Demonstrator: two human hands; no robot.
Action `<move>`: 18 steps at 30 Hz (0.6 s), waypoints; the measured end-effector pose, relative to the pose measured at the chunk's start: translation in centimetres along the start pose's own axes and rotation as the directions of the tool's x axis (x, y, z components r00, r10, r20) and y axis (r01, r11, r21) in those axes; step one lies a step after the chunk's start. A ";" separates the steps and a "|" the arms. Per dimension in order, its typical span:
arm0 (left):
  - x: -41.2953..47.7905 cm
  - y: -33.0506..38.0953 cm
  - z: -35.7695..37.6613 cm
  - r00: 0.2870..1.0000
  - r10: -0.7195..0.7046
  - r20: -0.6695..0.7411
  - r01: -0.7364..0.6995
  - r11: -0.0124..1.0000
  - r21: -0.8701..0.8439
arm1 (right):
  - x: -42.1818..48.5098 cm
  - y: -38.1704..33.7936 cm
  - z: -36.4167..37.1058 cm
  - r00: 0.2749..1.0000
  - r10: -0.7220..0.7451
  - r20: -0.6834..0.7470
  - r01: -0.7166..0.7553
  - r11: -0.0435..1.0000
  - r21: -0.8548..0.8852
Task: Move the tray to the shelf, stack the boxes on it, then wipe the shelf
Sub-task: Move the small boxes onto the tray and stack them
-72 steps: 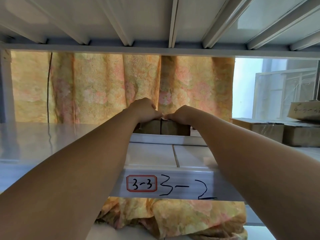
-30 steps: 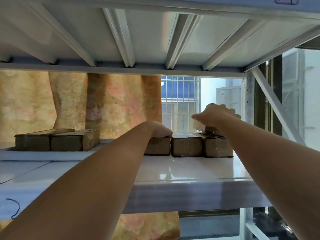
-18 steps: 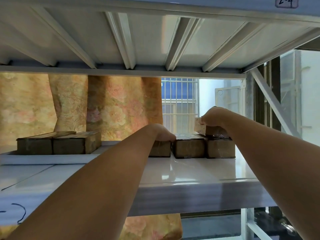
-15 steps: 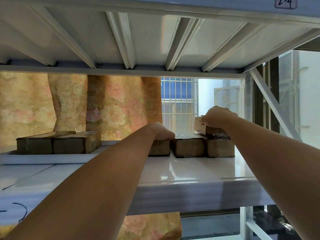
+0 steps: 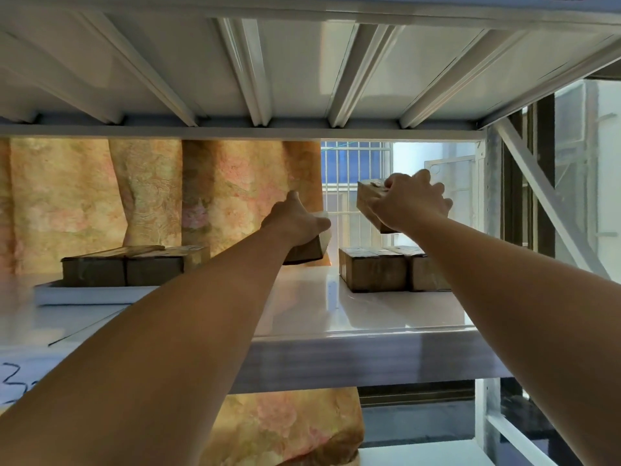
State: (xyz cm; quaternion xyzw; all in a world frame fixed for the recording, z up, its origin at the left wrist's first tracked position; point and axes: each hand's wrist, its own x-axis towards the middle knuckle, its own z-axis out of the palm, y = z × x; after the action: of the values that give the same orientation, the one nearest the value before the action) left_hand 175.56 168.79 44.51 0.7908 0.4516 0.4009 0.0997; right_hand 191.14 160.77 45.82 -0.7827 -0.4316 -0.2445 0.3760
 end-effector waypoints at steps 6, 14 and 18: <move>0.2 -0.9 -1.6 0.991 -0.056 -0.120 0.045 0.995 -0.091 | -1.0 -2.6 0.6 0.998 -0.046 0.037 0.044 0.998 0.053; -0.2 -3.8 -5.2 0.969 -0.035 -0.244 0.085 0.976 0.198 | -2.9 -7.1 2.7 0.975 -0.173 0.138 0.152 0.977 0.148; -0.4 -6.1 -8.0 0.959 0.022 -0.283 0.077 0.940 0.333 | -4.4 -10.0 3.7 0.964 -0.208 0.164 0.182 0.970 0.159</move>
State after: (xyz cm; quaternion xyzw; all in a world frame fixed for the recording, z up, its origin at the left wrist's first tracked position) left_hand 165.80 170.30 46.40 0.7243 0.5348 0.4240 -0.0981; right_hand 180.50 165.06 44.30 -0.7262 -0.5552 -0.1774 0.3647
